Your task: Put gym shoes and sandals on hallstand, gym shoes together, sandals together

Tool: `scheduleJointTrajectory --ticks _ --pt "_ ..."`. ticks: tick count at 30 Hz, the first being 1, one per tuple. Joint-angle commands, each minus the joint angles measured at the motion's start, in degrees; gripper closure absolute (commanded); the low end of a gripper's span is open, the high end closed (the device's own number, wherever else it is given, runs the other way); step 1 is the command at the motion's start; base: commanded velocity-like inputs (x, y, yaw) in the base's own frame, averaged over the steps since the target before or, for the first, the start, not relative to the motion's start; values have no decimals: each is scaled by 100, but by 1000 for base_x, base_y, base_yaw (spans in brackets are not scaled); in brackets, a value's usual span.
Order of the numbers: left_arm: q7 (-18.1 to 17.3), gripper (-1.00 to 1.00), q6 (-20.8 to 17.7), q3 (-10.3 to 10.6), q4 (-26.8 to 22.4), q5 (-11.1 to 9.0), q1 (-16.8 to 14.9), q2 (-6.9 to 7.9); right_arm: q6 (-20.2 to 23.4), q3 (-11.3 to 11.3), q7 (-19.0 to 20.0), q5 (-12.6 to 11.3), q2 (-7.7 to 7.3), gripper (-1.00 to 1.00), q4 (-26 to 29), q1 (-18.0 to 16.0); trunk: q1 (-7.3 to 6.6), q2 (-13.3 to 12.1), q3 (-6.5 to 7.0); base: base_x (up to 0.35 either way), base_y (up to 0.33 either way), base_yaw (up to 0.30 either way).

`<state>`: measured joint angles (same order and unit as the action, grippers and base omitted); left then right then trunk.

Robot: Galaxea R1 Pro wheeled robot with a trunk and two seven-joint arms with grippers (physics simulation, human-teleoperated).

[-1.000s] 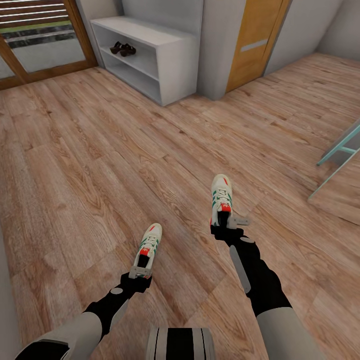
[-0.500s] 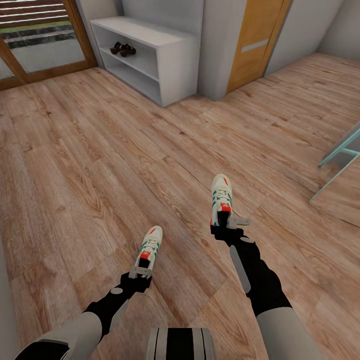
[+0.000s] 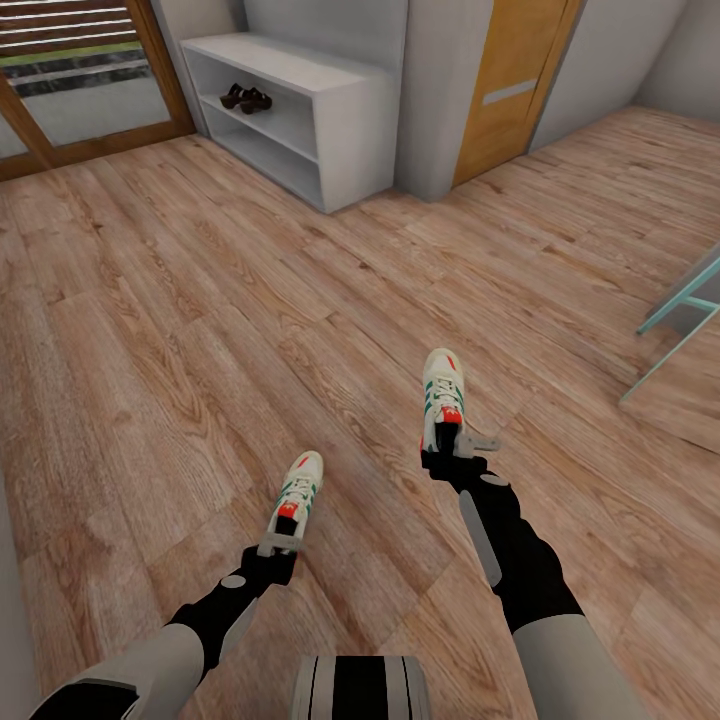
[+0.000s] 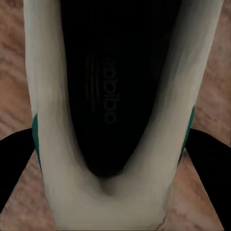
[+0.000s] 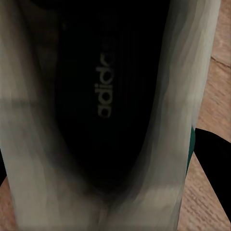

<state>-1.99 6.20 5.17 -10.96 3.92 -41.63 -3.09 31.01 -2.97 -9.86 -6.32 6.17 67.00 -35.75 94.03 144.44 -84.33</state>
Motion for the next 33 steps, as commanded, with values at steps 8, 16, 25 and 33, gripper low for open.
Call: scheduleJointTrajectory --ticks 8,16,25,33 --pt "6 100 22 10 -2 48 -3 1 19 -10 -52 -63 -2 100 6 -2 -1 1 -3 0 0 0" --pt "6 100 22 10 -2 45 -3 1 19 -10 -52 -63 -2 100 6 -2 -1 1 -3 0 0 0" --pt "6 100 22 10 -2 40 -3 1 19 -10 -52 -63 -2 100 6 -2 -1 1 -3 0 0 0" --pt "6 100 22 10 -2 39 -3 1 19 -10 -52 -63 -2 100 6 -2 -1 1 -3 0 0 0"
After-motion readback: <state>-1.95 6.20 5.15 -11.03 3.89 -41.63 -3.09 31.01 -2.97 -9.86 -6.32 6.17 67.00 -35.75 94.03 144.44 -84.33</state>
